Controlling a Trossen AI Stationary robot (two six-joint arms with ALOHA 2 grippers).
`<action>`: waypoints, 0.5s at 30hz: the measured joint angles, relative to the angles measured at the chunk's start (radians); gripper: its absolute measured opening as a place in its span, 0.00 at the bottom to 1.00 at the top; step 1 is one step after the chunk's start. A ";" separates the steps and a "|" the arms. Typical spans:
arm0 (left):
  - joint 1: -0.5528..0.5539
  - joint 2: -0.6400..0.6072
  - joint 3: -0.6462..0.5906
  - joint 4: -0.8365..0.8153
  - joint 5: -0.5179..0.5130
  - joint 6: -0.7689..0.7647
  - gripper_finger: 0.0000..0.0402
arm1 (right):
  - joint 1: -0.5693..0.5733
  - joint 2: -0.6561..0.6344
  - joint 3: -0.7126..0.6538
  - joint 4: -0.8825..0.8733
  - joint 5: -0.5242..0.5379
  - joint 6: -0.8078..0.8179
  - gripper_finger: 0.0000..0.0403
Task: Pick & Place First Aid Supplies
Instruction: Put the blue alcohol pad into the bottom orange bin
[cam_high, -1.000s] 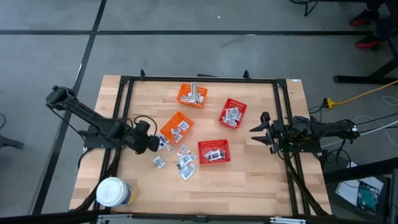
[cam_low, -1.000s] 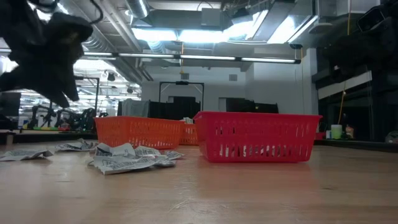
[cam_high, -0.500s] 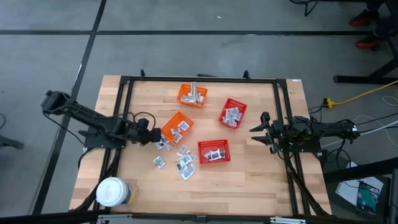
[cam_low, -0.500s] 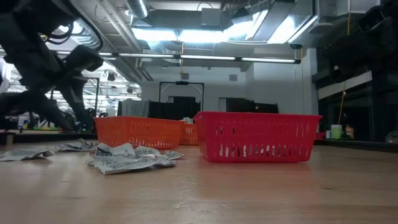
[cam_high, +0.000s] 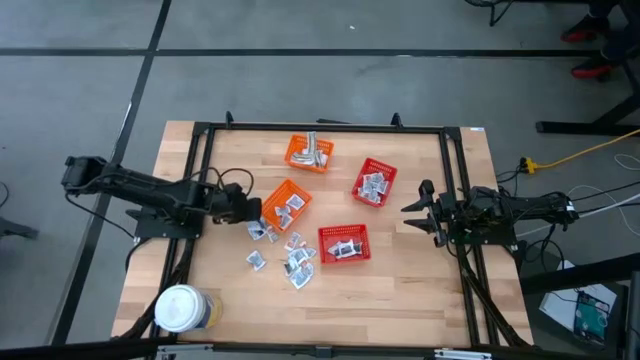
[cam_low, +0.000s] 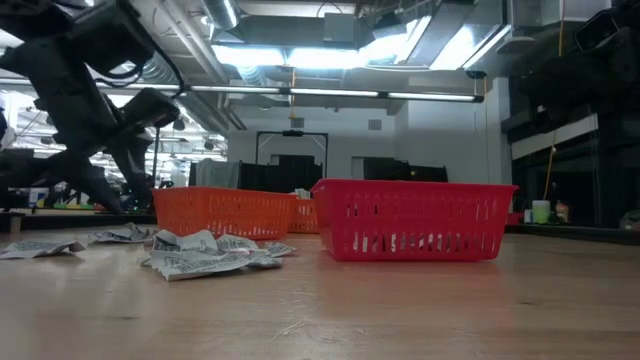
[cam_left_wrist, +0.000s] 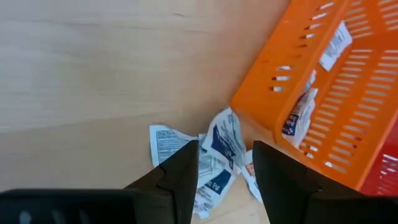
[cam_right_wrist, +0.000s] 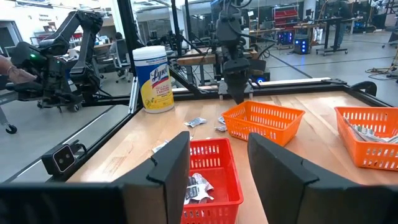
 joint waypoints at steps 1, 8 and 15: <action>0.012 0.005 0.000 0.002 0.011 0.007 0.36 | 0.000 0.000 0.000 0.000 0.000 0.000 0.40; 0.084 0.069 -0.001 0.184 0.005 0.084 0.36 | 0.000 0.000 0.000 0.000 0.000 0.000 0.40; 0.142 0.132 -0.001 0.328 0.130 0.196 0.36 | 0.000 0.000 0.000 0.000 0.000 0.000 0.40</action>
